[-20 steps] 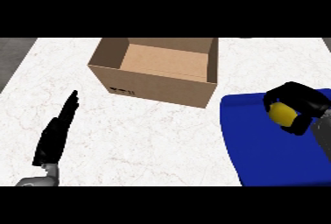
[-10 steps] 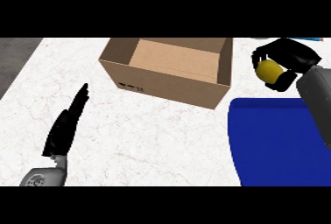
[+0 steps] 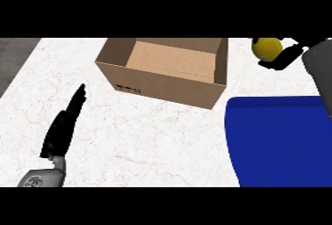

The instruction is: Pick the lemon from the tray and place it in the cardboard box

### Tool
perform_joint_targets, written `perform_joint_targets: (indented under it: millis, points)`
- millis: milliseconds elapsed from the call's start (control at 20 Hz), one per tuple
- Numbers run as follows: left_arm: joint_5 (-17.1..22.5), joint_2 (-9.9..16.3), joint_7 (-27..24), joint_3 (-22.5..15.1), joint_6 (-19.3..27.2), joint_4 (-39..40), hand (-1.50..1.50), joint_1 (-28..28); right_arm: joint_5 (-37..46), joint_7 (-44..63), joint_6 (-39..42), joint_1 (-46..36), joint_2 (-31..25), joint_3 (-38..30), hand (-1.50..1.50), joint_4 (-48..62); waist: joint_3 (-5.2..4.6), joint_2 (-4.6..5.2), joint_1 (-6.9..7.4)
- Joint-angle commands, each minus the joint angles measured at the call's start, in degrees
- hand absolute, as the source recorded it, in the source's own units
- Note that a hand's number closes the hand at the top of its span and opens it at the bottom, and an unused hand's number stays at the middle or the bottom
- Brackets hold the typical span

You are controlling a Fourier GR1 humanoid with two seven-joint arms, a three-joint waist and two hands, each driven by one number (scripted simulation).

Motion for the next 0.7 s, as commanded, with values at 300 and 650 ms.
perform_joint_targets:
  millis: [300, 650]
  points:
    - [-0.2, 0.05, -0.93, -0.18, -0.2, -0.87, 0.0, 3.27, -8.71, -7.74, 12.61, -11.48, 2.53, -6.26, 1.5, 7.01, -0.13, -0.46, -0.64]
    - [2.28, 2.46, -1.59, 3.6, -1.82, -0.13, 0.0, 3.14, -9.49, -1.29, 12.34, -18.0, 8.26, -5.62, 1.5, 8.23, -0.21, -1.04, -2.32]
